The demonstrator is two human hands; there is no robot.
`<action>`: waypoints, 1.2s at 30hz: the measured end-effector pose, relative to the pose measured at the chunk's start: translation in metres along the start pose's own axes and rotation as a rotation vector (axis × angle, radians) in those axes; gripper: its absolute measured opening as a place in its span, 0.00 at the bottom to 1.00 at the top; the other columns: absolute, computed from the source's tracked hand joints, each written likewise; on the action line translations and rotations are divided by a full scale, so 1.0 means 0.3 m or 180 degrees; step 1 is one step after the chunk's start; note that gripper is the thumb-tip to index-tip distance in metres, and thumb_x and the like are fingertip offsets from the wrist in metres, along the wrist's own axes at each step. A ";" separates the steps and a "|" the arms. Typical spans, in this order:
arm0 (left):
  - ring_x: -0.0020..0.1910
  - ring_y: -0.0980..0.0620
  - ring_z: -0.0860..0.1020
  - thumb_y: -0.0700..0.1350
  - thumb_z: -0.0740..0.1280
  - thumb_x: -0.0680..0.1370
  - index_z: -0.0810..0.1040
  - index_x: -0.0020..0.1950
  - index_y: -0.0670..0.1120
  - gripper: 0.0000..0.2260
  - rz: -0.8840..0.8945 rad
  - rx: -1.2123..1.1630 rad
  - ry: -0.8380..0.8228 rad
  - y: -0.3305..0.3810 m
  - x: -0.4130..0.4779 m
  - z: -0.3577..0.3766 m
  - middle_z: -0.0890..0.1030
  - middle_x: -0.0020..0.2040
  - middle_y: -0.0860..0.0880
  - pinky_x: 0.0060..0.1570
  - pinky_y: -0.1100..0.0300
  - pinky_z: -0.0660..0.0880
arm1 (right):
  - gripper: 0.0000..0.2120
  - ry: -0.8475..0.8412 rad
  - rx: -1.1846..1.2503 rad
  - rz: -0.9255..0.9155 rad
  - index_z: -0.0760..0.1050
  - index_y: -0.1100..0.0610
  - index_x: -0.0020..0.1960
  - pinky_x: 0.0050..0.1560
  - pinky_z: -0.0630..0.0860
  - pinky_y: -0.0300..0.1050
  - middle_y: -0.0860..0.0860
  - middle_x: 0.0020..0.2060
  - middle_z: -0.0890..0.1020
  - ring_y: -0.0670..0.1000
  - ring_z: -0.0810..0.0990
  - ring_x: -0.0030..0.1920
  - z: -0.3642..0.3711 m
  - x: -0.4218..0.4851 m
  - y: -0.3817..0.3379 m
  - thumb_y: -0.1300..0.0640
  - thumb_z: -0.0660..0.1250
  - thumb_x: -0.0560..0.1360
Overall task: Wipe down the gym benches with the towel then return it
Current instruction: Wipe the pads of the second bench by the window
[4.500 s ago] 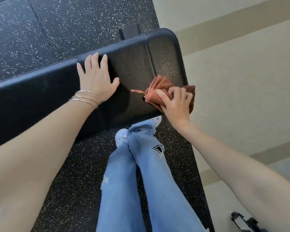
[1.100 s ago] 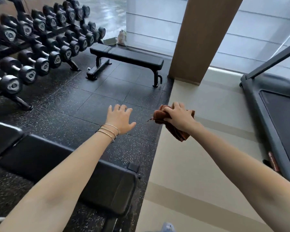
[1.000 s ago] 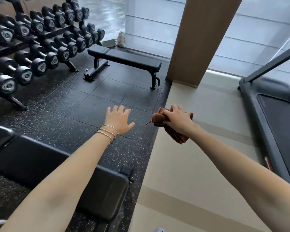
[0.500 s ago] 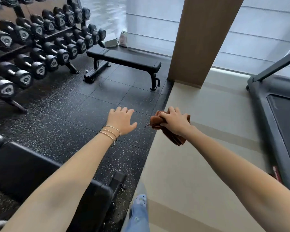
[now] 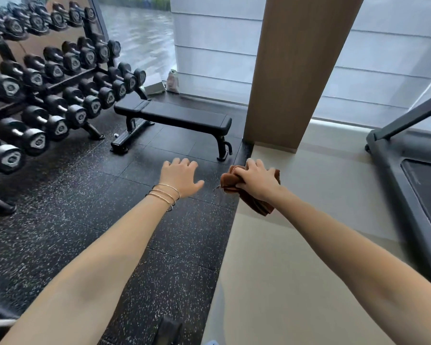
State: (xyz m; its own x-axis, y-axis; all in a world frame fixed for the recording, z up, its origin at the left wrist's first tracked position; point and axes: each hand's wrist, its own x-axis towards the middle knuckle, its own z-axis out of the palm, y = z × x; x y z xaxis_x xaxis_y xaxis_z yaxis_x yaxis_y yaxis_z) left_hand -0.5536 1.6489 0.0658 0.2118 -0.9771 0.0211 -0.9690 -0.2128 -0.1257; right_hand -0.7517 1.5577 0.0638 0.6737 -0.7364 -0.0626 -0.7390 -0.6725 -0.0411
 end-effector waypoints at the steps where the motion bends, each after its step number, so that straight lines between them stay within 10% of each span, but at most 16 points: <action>1: 0.64 0.44 0.71 0.61 0.58 0.77 0.67 0.69 0.47 0.26 0.0019 0.0012 0.0011 -0.007 0.050 0.004 0.74 0.65 0.45 0.61 0.49 0.68 | 0.15 0.0001 0.0021 0.0004 0.68 0.48 0.64 0.57 0.67 0.64 0.57 0.60 0.68 0.58 0.64 0.63 -0.001 0.046 0.008 0.46 0.59 0.80; 36: 0.66 0.45 0.69 0.63 0.58 0.76 0.67 0.69 0.49 0.26 -0.0606 -0.0136 -0.0536 -0.177 1.632 0.245 0.73 0.67 0.46 0.62 0.49 0.67 | 0.17 -0.0549 -0.0188 -0.0683 0.66 0.49 0.67 0.60 0.64 0.68 0.58 0.67 0.64 0.62 0.61 0.67 0.035 1.689 0.659 0.48 0.60 0.79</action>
State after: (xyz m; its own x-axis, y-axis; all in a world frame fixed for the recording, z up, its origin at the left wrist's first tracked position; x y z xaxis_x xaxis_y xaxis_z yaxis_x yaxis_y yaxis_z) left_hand -0.3890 1.1823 0.0101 0.4058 -0.9053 -0.1256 -0.9133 -0.3964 -0.0932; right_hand -0.5567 1.0523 0.0135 0.7988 -0.5567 -0.2279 -0.5743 -0.8185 -0.0137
